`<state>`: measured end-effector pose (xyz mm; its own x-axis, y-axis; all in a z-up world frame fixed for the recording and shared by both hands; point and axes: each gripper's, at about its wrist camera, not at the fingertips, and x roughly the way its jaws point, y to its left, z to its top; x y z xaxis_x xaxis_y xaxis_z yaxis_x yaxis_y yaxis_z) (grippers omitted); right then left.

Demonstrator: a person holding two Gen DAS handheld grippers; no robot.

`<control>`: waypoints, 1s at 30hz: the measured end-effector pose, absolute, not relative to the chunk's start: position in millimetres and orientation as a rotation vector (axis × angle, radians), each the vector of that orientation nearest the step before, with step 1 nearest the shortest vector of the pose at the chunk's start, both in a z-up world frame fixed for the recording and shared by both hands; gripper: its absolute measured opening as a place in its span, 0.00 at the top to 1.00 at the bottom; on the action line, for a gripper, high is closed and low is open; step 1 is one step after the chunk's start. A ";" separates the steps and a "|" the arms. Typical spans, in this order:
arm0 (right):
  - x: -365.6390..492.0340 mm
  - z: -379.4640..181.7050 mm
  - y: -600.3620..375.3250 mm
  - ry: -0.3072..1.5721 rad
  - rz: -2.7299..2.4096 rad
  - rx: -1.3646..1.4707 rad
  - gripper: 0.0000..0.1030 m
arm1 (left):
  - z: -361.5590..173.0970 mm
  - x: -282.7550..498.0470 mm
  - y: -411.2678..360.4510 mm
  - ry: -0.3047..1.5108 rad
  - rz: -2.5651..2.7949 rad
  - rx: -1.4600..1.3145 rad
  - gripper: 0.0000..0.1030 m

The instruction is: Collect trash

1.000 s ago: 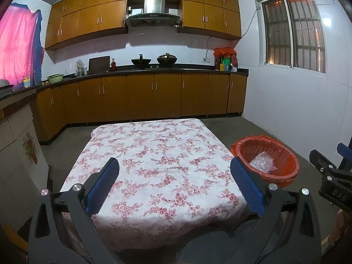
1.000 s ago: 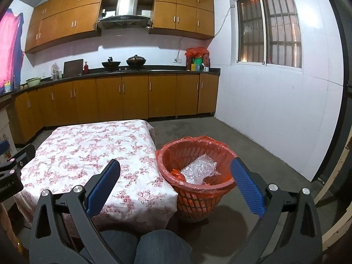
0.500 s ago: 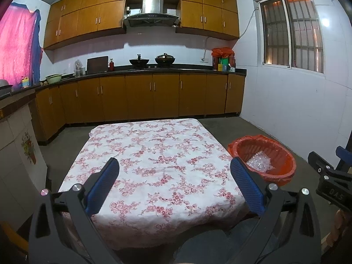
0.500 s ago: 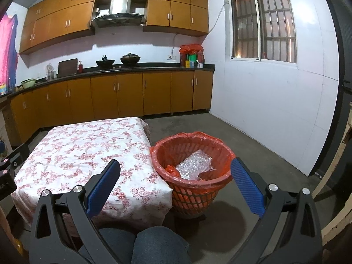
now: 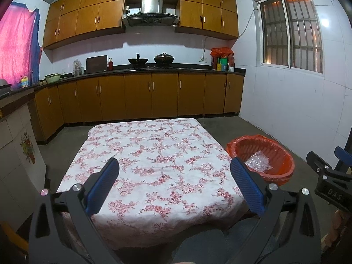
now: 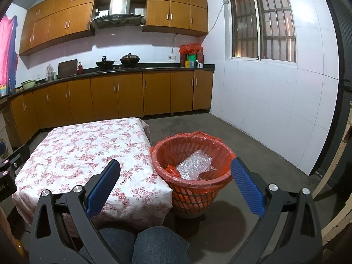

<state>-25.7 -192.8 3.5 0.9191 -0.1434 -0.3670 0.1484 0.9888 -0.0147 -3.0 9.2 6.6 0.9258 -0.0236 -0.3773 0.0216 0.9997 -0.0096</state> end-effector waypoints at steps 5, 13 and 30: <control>-25.7 3.7 -193.1 0.376 -0.150 0.012 0.03 | 5.9 -2.7 9.1 0.391 -0.028 -0.009 0.04; -25.6 3.6 -192.9 0.376 -0.150 0.013 0.03 | 6.2 -2.3 9.4 0.392 -0.029 -0.011 0.04; -25.9 4.0 -194.5 0.380 -0.151 0.014 0.03 | 6.6 -1.2 10.2 0.395 -0.029 -0.013 0.04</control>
<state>-25.9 -194.5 4.0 0.9176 -0.1442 -0.3704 0.1493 0.9887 -0.0150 -1.2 10.2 6.6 0.9226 -0.0309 -0.3846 0.0258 0.9995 -0.0184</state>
